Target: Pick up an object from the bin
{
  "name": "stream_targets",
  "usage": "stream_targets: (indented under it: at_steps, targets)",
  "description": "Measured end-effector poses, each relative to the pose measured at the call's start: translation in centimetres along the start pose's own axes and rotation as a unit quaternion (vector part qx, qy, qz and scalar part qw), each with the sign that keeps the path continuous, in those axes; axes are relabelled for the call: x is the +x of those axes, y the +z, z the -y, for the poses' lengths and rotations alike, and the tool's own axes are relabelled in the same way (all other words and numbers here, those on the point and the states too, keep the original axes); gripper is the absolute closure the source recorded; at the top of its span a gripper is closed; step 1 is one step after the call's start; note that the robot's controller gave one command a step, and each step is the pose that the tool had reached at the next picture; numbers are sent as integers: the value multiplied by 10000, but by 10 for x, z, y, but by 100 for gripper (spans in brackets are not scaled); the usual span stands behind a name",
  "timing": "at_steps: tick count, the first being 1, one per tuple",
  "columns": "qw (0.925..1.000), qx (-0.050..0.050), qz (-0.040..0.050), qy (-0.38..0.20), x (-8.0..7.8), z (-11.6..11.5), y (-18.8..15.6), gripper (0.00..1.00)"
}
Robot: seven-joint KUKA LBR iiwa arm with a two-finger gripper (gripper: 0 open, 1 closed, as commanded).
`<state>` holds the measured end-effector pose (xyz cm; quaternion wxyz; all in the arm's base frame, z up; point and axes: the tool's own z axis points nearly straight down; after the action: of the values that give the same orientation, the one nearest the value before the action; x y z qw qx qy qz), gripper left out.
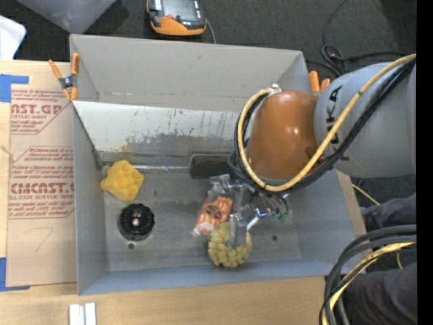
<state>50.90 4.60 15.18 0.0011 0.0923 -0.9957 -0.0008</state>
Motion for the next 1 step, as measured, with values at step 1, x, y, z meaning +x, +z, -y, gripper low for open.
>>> stream_targets:
  at_steps: [1]
  targets:
    - [9956,-6,37,939,-29,5,-5,100]
